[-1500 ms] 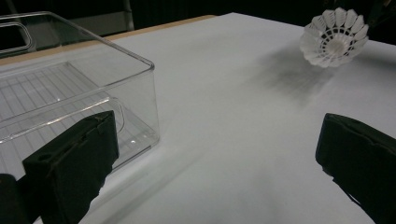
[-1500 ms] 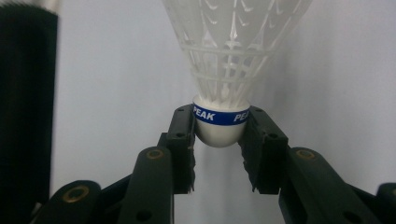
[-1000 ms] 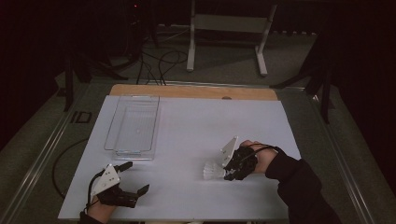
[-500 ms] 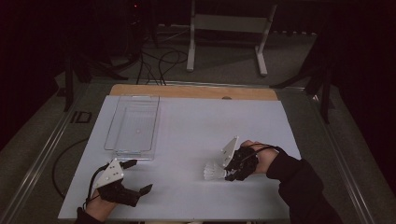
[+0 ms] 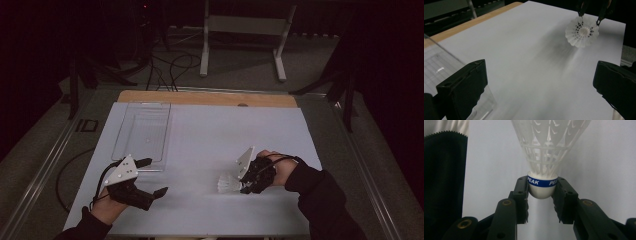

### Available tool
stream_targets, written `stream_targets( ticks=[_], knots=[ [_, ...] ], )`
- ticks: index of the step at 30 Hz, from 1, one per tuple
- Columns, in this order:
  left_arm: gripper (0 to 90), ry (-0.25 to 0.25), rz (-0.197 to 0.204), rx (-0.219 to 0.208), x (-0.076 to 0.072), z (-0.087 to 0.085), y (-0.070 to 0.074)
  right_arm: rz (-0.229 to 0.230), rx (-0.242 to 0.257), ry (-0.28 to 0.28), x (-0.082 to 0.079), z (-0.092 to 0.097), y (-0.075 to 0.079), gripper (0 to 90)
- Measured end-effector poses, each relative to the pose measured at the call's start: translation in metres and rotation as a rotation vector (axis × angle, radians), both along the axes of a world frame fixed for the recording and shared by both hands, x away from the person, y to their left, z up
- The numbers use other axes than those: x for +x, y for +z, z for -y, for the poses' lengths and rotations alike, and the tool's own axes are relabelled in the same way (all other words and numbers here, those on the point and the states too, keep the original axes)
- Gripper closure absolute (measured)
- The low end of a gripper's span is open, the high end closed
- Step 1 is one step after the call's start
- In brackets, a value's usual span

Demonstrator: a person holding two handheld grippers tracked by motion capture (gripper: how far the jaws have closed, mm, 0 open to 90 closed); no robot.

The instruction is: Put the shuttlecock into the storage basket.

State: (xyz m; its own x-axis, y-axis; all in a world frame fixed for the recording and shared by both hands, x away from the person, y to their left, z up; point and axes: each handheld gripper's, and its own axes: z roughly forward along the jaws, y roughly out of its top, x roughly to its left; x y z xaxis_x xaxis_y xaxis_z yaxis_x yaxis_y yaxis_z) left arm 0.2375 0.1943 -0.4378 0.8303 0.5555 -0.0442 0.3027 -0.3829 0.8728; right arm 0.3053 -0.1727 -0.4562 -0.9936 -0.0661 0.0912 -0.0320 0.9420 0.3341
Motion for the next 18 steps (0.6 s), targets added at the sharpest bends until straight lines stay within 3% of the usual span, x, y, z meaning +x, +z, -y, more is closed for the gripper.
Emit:
stream_targets(
  ticks=[7,18],
  knots=[
    [0.0,-0.031,0.017,0.026,0.013,0.016,0.015,0.010,0.002,0.006,-0.001,-0.001,0.001,66.3],
    [0.0,-0.098,-0.017,0.073,0.027,0.044,0.029,0.009,0.004,0.014,-0.003,-0.002,0.003,66.2]
  ],
)
